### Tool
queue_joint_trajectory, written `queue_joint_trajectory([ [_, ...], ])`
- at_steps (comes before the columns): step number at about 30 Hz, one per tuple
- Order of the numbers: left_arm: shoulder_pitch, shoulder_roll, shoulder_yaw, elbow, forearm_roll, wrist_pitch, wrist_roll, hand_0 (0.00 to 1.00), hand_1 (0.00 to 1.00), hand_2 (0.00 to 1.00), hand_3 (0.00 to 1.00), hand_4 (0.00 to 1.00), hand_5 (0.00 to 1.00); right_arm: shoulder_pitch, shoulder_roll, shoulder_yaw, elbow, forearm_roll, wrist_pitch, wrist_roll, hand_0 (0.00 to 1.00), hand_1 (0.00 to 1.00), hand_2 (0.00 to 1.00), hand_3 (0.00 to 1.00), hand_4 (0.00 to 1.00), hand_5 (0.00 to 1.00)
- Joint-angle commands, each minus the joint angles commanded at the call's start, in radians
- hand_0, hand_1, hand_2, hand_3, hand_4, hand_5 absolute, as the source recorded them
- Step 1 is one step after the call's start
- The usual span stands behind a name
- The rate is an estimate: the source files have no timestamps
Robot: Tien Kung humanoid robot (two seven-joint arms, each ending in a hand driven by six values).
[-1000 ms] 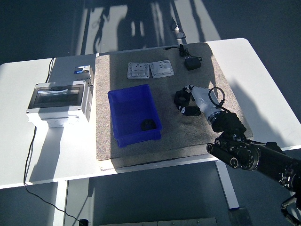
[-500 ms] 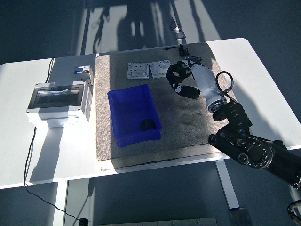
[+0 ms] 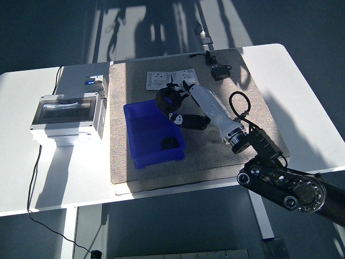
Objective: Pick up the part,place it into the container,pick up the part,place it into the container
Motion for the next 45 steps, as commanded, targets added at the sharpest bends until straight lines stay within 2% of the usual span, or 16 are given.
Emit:
queue_joint_trajectory([
  [4,-0.001,0.0,-0.001,0.0,0.006,-0.002,0.003,0.62,0.631,0.615,0.607,0.559,0.83,0.007,0.006,-0.024,0.009,-0.02,0.018,-0.013,0.754,0.504,0.442,0.542,0.487,0.269],
  [6,-0.001,0.002,-0.002,0.0,0.007,-0.003,0.003,0.62,0.63,0.616,0.608,0.559,0.83,0.022,0.034,-0.043,-0.02,-0.057,0.022,-0.008,0.754,0.504,0.442,0.54,0.477,0.275],
  [10,-0.011,0.001,-0.003,0.0,0.018,-0.003,0.003,0.62,0.63,0.616,0.608,0.559,0.83,0.045,0.092,-0.07,-0.096,-0.082,-0.016,0.029,0.754,0.504,0.442,0.54,0.477,0.275],
  [14,-0.016,0.003,0.001,0.0,0.004,0.0,-0.001,0.62,0.63,0.616,0.608,0.559,0.833,0.052,0.098,-0.083,-0.132,-0.098,-0.028,0.03,0.762,0.507,0.452,0.542,0.471,0.273],
  [16,-0.016,0.004,0.001,0.0,0.001,0.001,-0.002,0.62,0.63,0.616,0.608,0.559,0.833,0.055,0.1,-0.095,-0.153,-0.094,-0.014,0.032,0.762,0.507,0.452,0.542,0.471,0.273],
  [17,-0.016,0.004,0.002,0.0,-0.001,0.002,-0.003,0.619,0.63,0.617,0.611,0.56,0.836,0.058,0.101,-0.102,-0.161,-0.093,-0.003,0.033,0.77,0.521,0.49,0.551,0.472,0.275],
  [22,-0.019,0.002,0.011,0.0,-0.012,0.005,-0.011,0.619,0.63,0.617,0.611,0.56,0.836,0.067,0.11,-0.128,-0.188,-0.116,0.049,0.015,0.77,0.521,0.49,0.551,0.472,0.275],
  [23,-0.02,0.001,0.017,0.0,-0.019,0.006,-0.014,0.619,0.629,0.622,0.612,0.559,0.838,0.066,0.11,-0.124,-0.193,-0.124,0.054,0.01,0.808,0.653,0.648,0.619,0.466,0.281],
  [26,-0.021,0.0,0.027,0.0,-0.031,0.006,-0.019,0.619,0.629,0.622,0.612,0.559,0.838,0.065,0.108,-0.115,-0.202,-0.125,0.055,0.005,0.808,0.653,0.648,0.619,0.466,0.281],
  [28,-0.021,0.0,0.03,0.0,-0.033,0.005,-0.021,0.619,0.629,0.622,0.612,0.559,0.838,0.063,0.107,-0.113,-0.206,-0.122,0.055,0.002,0.808,0.653,0.648,0.619,0.466,0.281],
  [29,-0.021,0.0,0.03,0.0,-0.034,0.005,-0.022,0.619,0.63,0.623,0.612,0.557,0.842,0.062,0.107,-0.112,-0.207,-0.122,0.057,-0.001,0.839,0.734,0.713,0.663,0.472,0.278],
  [34,-0.019,-0.001,0.034,0.0,-0.038,0.003,-0.02,0.619,0.63,0.623,0.612,0.557,0.842,0.061,0.108,-0.12,-0.21,-0.179,0.115,-0.061,0.839,0.734,0.713,0.663,0.472,0.278],
  [35,-0.019,-0.002,0.035,0.0,-0.036,0.002,-0.019,0.619,0.63,0.621,0.614,0.558,0.839,0.061,0.109,-0.12,-0.211,-0.197,0.13,-0.077,0.936,0.839,0.841,0.759,0.582,0.274],
  [40,-0.022,-0.001,0.051,0.0,-0.046,-0.001,-0.025,0.619,0.63,0.621,0.614,0.558,0.839,0.043,0.105,-0.091,-0.195,-0.291,0.171,-0.133,0.936,0.839,0.841,0.759,0.582,0.274],
  [41,-0.023,0.0,0.053,0.0,-0.048,-0.002,-0.025,0.618,0.63,0.623,0.616,0.563,0.836,0.038,0.102,-0.083,-0.186,-0.303,0.175,-0.141,0.998,0.911,0.911,0.889,0.68,0.227],
  [45,-0.029,0.006,0.053,0.0,-0.052,-0.003,-0.026,0.618,0.63,0.623,0.616,0.563,0.836,0.01,0.09,-0.033,-0.136,-0.34,0.188,-0.173,0.998,0.911,0.911,0.889,0.68,0.227],
])
